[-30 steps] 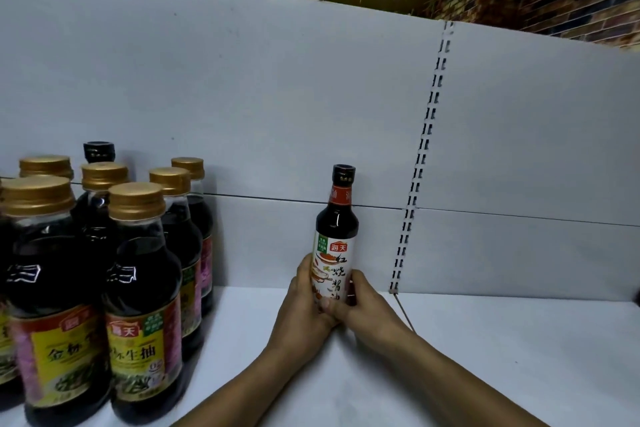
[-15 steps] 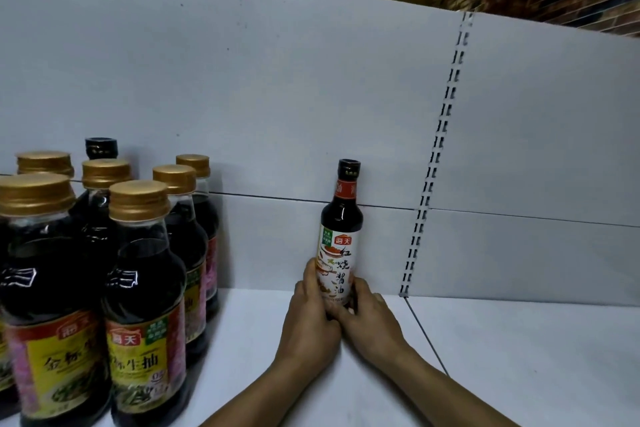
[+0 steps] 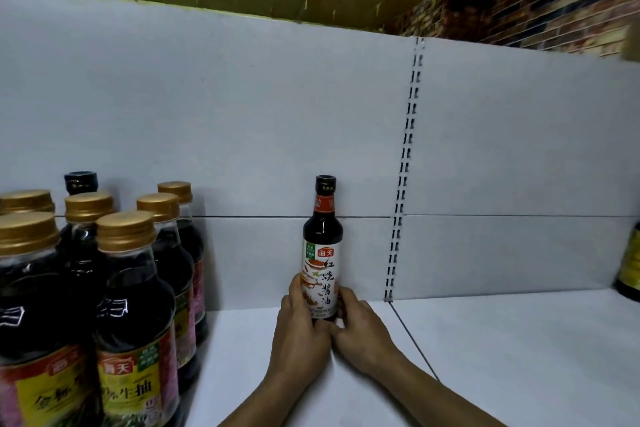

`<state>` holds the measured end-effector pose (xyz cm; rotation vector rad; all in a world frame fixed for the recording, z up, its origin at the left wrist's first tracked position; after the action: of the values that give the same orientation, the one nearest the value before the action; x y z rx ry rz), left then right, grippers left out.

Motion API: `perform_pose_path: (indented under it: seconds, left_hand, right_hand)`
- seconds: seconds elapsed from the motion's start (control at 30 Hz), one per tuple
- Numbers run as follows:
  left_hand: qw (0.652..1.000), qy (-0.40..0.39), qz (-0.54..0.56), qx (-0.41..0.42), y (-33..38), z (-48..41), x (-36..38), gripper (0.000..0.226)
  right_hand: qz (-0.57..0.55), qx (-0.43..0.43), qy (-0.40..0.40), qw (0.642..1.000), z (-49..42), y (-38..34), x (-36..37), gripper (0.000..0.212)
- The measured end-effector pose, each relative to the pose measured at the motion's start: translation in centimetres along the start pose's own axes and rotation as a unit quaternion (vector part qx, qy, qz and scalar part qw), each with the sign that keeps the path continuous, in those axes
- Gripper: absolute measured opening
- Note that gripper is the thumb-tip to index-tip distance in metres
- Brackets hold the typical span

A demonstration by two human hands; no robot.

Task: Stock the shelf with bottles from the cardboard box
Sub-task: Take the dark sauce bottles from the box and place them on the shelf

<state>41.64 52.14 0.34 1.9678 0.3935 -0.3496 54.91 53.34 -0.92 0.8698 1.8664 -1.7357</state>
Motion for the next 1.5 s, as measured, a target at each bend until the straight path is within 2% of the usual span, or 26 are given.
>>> perform_pose_path:
  seconds: [0.23,0.3,0.4,0.5,0.63,0.77,0.9,1.07,1.3,1.5]
  left_hand:
    - [1.000,0.011,0.001,0.002,0.0,0.0,-0.2,0.087]
    - [0.999,0.035,-0.001,0.000,0.0,0.1,-0.6,0.077]
    - [0.994,0.099,-0.040,0.010,0.5,0.3,-1.7,0.048]
    - [0.986,0.130,-0.072,0.079,2.3,1.3,-2.0,0.036]
    - [0.970,0.102,-0.092,0.199,5.9,2.8,-1.2,0.034]
    - [0.960,0.014,-0.052,0.274,10.5,4.3,0.6,0.020]
    - [0.938,-0.148,-0.071,0.306,16.0,7.3,3.9,0.035]
    - [0.909,-0.258,-0.084,0.316,21.2,12.2,7.0,0.051]
    - [0.871,-0.349,0.013,0.346,27.5,22.7,17.5,0.051]
    - [0.830,-0.470,0.043,0.297,28.5,33.0,26.6,0.054]
  right_hand:
    - [0.005,-0.014,-0.012,1.000,0.3,-0.4,-0.2,0.073]
    - [-0.009,-0.012,-0.030,0.999,0.9,-0.5,-0.5,0.075]
    - [-0.042,0.015,-0.068,0.997,2.4,-0.5,-1.4,0.088]
    - [-0.076,0.040,-0.103,0.991,4.8,-0.5,-2.5,0.091]
    - [-0.093,0.018,-0.047,0.994,8.3,-1.1,-5.7,0.072]
    - [-0.067,-0.014,0.028,0.997,12.4,-0.7,-10.2,0.053]
    - [-0.058,-0.016,0.100,0.993,18.0,1.6,-15.6,0.043]
    - [-0.060,0.004,0.156,0.986,24.6,4.8,-20.5,0.038]
    - [-0.048,0.080,0.248,0.964,37.1,13.1,-26.1,0.041]
    - [-0.037,0.206,0.229,0.951,47.8,21.3,-27.5,0.042]
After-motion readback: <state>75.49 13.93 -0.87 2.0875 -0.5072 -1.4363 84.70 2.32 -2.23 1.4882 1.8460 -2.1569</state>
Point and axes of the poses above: each hand's wrist, its own z-axis away from the middle knuckle, its own x-axis out of the palm, y = z × x, the point moved 6 cm from there along -z, towards the middle knuckle, and after that the axes turned 6 degrees about x, right-handed, at the moved point
